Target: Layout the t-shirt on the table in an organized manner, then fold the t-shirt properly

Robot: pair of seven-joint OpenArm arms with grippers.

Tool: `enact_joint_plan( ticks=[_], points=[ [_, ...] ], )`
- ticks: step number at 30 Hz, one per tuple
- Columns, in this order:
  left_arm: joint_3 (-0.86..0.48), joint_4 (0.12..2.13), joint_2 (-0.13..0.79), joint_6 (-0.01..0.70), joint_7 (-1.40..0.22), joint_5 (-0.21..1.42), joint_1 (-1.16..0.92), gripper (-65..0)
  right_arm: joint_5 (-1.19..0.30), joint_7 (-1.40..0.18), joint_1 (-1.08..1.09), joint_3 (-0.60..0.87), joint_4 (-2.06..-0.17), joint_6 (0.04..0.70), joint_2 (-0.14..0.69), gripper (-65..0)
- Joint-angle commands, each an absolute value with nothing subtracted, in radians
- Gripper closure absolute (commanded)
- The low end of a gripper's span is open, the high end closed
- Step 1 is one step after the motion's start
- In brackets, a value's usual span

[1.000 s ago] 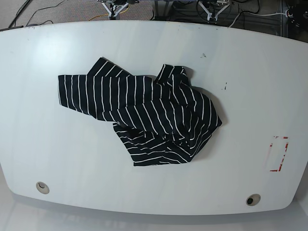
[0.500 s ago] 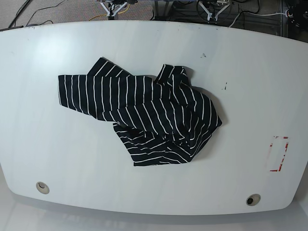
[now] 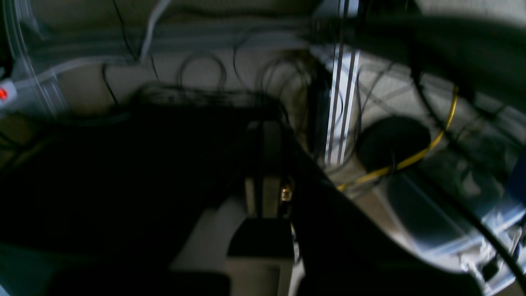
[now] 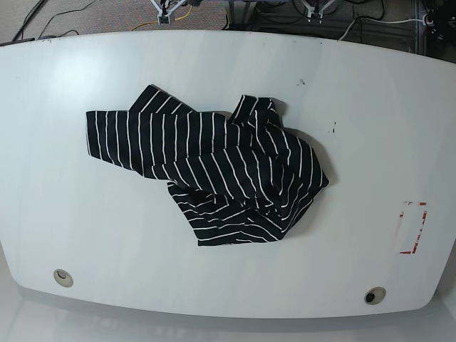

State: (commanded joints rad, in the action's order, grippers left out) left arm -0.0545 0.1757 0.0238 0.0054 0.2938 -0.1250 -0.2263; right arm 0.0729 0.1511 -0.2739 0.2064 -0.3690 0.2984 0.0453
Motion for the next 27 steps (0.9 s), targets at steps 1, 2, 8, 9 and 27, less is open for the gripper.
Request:
enact_joint_plan(
  ticks=[1, 2, 8, 9, 27],
  points=[
    [-0.056, 0.200, 0.024, 0.005, 0.297, -0.125, -0.240, -0.4, 0.073, 0.153, -0.298, 0.206, -0.401, 0.298, 0.044, -0.6],
    [-0.056, 0.216, 0.025, 0.005, 0.297, -0.125, -0.252, -0.4, 0.073, 0.154, -0.312, 0.206, -0.424, 0.295, 0.044, -0.6],
    [-0.056, 0.389, 0.048, 0.005, 0.297, -0.124, -0.361, -0.4, 0.071, 0.154, -0.409, 0.206, -0.573, 0.294, 0.041, -0.6],
    [-0.056, 0.424, 0.050, 0.005, 0.297, -0.124, -0.381, -0.4, 0.071, 0.154, -0.427, 0.206, -0.602, 0.294, 0.041, -0.6],
    [-0.058, 0.641, 0.073, 0.005, 0.294, -0.125, -0.559, -0.6, 0.071, 0.154, -0.607, 0.203, -0.857, 0.294, 0.030, -0.8]
  ],
)
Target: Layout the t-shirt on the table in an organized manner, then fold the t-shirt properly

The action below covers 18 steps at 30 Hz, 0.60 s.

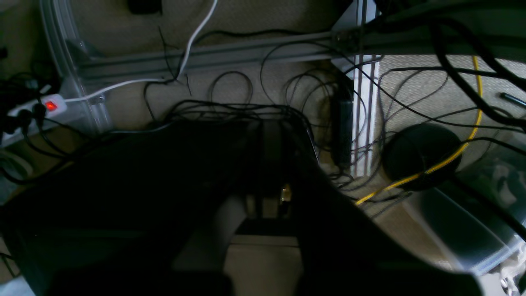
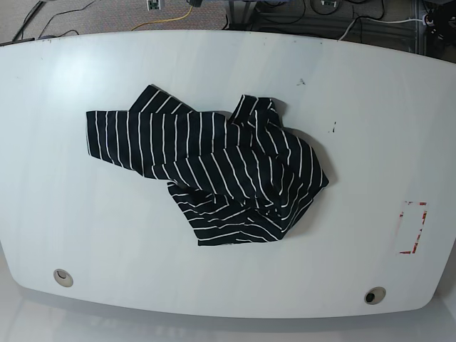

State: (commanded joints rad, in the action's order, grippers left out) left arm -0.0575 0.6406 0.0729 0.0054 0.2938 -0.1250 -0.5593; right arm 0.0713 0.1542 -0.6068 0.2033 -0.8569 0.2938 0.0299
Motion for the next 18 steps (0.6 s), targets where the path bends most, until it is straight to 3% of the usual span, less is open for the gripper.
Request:
enact_joint_plan(
  ticks=[6, 10, 14, 18],
  points=[
    [-0.058, 0.638, 0.073, 0.005, 0.292, -0.125, -0.581, -1.8, 0.071, 0.154, -0.662, 0.202, -0.926, 0.294, 0.024, -2.7],
    [-0.058, 0.639, 0.073, 0.005, 0.292, -0.125, -0.591, -15.4, 0.071, 0.154, -0.708, 0.202, -0.989, 0.294, 0.024, -11.4],
    [-0.056, 0.639, 0.071, 0.005, 0.294, -0.125, -0.601, -28.9, 0.071, 0.154, -0.754, 0.202, -1.063, 0.294, 0.022, -15.1],
    [-0.051, 0.673, 0.071, 0.005, 0.295, -0.125, -0.622, -29.9, 0.071, 0.153, -0.789, 0.202, -1.125, 0.294, 0.022, -15.1]
  ],
)
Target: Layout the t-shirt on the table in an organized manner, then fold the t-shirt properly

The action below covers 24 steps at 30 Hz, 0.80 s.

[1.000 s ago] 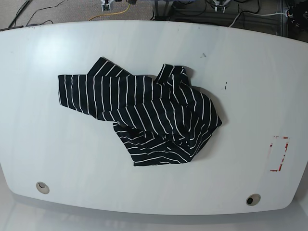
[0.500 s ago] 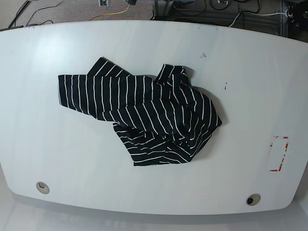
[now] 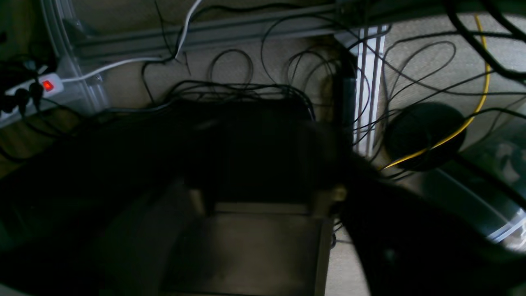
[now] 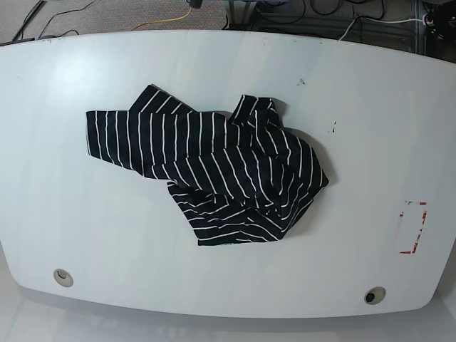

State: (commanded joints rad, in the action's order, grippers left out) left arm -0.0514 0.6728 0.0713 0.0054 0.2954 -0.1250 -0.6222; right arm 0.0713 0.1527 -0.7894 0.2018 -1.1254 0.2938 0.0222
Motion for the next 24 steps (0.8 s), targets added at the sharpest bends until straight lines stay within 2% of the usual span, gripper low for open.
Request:
enact_joint_plan(
  ticks=[5, 15, 24],
  points=[
    [-0.050, 0.777, 0.071, 0.007, 0.295, -0.125, -0.674, -27.4, 0.070, 0.153, -0.839, 0.202, -1.202, 0.294, 0.022, -15.2],
    [-0.050, 1.003, 0.070, 0.007, 0.294, -0.125, -0.817, -27.5, 0.070, 0.153, -0.937, 0.202, -1.305, 0.294, 0.018, -15.7],
    [-0.053, 1.107, 0.071, 0.007, 0.292, -0.127, -0.897, -27.5, 0.070, 0.153, -0.986, 0.205, -1.351, 0.294, -0.005, -15.7]
  ],
)
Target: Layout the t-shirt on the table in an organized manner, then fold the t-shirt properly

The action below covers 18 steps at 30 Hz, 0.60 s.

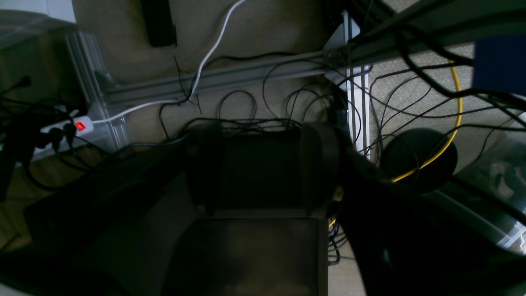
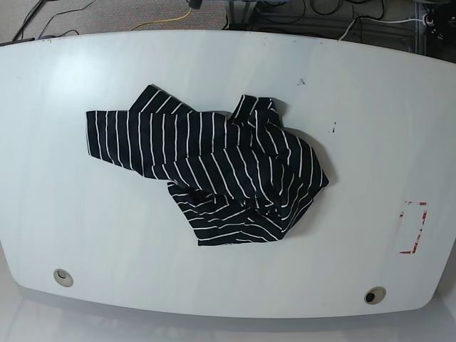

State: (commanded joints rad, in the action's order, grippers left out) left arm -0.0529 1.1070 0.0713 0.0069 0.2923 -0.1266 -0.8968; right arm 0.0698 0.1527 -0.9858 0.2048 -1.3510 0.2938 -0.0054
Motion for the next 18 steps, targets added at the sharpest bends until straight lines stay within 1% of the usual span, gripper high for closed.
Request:
enact_joint_plan(
  ticks=[11, 14, 18],
  points=[
    [-0.053, 1.207, 0.071, 0.007, 0.292, -0.127, -0.978, -27.5, 0.070, 0.153, -1.047, 0.202, -1.423, 0.294, -0.010, -15.4],
    [-0.054, 1.244, 0.071, 0.007, 0.292, -0.127, -1.003, -27.5, 0.070, 0.153, -1.063, 0.205, -1.455, 0.294, -0.031, -15.4],
    [-0.056, 1.307, 0.071, 0.007, 0.292, -0.127, -1.043, -27.5, 0.070, 0.153, -1.093, 0.206, -1.512, 0.294, -0.039, -15.4]
  ],
)
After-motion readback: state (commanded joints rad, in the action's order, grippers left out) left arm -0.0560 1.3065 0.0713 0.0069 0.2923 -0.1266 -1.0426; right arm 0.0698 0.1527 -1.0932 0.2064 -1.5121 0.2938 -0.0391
